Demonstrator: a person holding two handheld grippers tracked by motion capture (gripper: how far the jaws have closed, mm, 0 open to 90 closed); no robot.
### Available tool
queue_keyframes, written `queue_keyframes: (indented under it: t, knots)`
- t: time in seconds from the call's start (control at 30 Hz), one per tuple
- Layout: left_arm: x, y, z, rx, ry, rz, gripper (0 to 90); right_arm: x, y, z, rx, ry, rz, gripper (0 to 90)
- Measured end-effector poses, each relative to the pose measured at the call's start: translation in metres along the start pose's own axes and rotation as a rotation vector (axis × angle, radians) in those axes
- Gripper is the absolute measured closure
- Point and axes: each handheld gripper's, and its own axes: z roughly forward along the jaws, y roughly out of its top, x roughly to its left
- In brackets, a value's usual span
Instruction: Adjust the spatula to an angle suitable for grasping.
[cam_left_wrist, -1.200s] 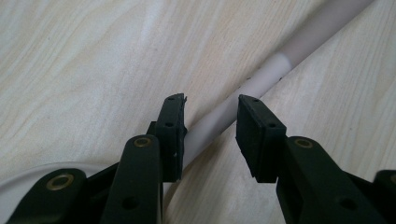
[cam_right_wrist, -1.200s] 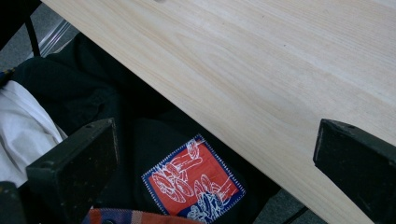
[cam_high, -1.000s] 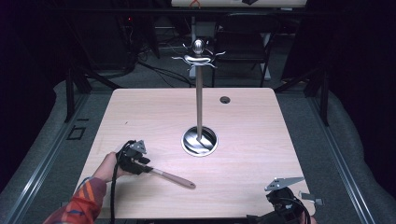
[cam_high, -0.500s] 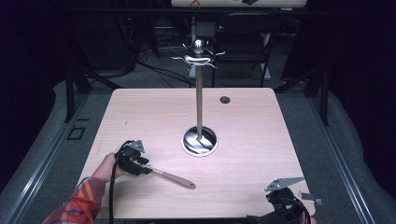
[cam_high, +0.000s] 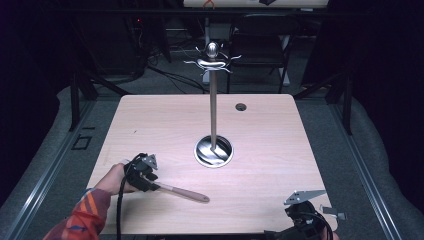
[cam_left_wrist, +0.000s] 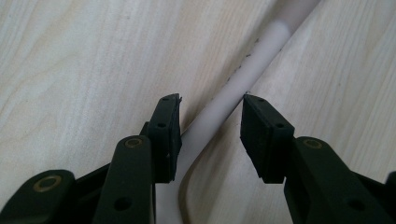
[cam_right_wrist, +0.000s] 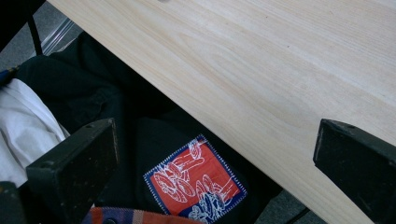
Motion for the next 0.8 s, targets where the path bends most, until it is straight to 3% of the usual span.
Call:
queue_keyframes:
  t: [0.23,0.43,0.53,0.8]
  knots:
    - [0.0071,-0.0088,0.0058,-0.086,-0.036,-0.038,57.0,0.0006,0.0009,0.0008,0.006,0.005,0.000,0.0]
    - [0.0062,-0.0058,0.0056,-0.061,-0.027,-0.051,57.0,0.0007,0.0011,0.0013,0.004,0.002,-0.001,0.0]
    - [0.0079,-0.0046,0.0064,-0.069,-0.024,-0.092,58.0,0.0006,0.0011,0.0012,0.003,0.002,-0.002,0.0]
    - [0.0046,0.0012,0.0061,-0.041,0.014,-0.150,59.8,0.0008,0.0009,0.0006,0.006,-0.006,-0.002,0.0]
